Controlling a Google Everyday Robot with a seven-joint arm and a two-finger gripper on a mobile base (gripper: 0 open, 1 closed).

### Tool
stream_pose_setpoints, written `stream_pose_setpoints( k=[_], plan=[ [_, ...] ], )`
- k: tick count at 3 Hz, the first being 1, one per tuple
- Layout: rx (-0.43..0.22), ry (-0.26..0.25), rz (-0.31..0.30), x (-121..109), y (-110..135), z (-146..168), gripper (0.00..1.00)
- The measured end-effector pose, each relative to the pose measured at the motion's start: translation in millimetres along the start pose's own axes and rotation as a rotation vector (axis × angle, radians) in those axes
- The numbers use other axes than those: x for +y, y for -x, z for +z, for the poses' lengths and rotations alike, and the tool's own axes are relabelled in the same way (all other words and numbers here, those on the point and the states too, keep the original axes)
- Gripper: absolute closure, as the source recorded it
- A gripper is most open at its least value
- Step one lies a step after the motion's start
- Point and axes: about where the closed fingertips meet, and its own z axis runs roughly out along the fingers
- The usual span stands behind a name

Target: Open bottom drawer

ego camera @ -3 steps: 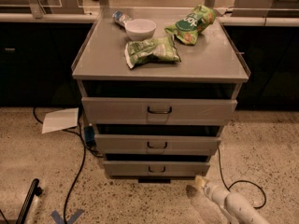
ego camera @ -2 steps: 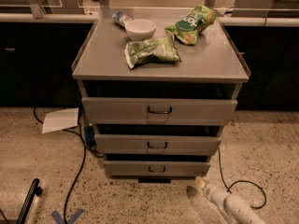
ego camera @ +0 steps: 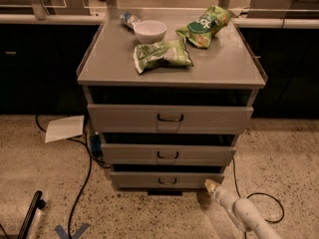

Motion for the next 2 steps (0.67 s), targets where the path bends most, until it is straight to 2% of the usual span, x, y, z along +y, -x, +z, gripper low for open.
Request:
stream_pose_setpoints(
  k=[1, 2],
  plan=[
    [-0.028, -0.002, -0.032, 1.4, 24.9, 14.3, 1.0],
    [-0.034, -0.008, -0.039, 4.5, 26.8, 11.3, 1.0]
  ],
)
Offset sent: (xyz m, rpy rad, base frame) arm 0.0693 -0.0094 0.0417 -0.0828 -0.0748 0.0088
